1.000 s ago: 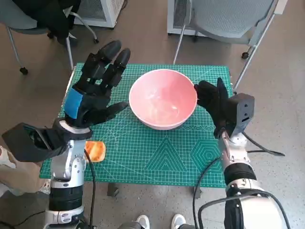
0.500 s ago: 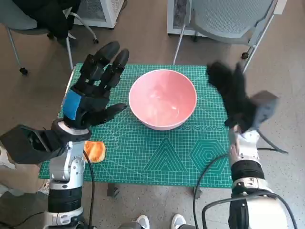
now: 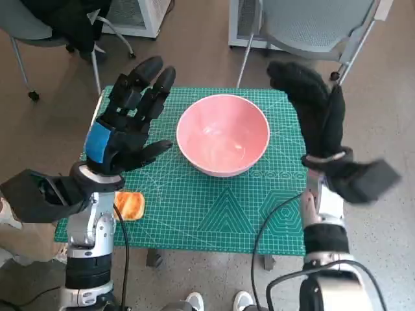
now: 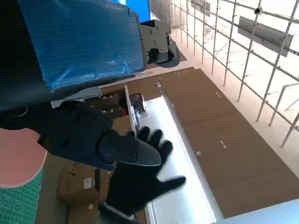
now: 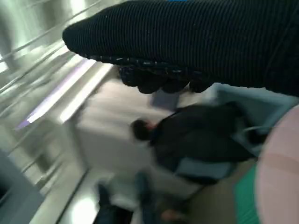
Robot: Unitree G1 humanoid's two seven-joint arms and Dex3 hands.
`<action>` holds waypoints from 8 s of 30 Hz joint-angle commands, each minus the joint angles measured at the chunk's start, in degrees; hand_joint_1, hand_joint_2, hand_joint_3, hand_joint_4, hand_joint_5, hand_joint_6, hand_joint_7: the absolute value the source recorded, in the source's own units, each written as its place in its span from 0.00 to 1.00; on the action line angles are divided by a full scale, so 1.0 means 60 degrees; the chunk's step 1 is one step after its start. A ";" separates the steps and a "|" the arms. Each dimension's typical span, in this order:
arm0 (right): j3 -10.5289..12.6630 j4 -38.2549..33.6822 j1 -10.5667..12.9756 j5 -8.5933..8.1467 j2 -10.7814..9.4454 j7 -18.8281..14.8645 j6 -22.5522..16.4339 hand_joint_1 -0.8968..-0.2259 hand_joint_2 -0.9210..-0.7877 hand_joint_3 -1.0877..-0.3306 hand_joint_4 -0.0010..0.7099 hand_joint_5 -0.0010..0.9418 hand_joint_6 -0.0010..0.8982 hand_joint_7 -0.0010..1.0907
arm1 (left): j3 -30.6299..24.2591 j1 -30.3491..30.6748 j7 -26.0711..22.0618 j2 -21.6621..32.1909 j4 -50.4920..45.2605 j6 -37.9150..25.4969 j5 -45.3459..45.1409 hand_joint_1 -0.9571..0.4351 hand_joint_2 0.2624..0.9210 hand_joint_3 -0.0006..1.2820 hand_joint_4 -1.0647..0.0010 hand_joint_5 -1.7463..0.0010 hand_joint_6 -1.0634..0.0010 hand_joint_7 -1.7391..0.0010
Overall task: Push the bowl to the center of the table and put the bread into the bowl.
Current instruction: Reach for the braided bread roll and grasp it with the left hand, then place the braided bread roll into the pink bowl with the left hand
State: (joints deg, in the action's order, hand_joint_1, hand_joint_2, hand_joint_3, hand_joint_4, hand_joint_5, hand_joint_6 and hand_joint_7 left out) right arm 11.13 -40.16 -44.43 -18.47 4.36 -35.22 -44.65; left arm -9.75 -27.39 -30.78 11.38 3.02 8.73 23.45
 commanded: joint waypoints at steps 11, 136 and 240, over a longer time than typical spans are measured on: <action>-0.0505 0.1741 0.0996 -0.0574 -0.0031 -0.0427 0.0546 0.33 0.00 0.30 0.10 0.01 0.10 0.12 | -0.0027 0.0095 -0.0131 0.0017 -0.0200 0.0075 0.0195 0.31 1.00 0.11 0.92 1.00 1.00 0.70; -0.0662 0.2176 0.1265 -0.1081 -0.0267 -0.0825 0.1165 0.31 0.00 0.29 0.09 0.00 0.00 0.21 | 0.5681 0.0997 -0.0804 0.6658 -0.3555 -1.0365 -0.8256 0.66 0.69 0.03 0.98 1.00 0.80 0.99; -0.0596 0.2355 0.1178 -0.1284 -0.0175 -0.0988 0.1692 0.30 0.00 0.31 0.09 0.00 0.00 0.22 | 0.3571 -0.1135 -0.0404 0.4376 -0.5642 -0.8197 -1.0493 0.69 0.83 0.15 0.26 0.37 0.34 0.38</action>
State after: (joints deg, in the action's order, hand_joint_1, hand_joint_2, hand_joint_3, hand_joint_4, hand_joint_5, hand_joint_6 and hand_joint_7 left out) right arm 7.38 -25.20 -37.65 -25.82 3.37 -40.45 -34.91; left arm 11.21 -31.21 -33.79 38.43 -31.54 -41.46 -38.37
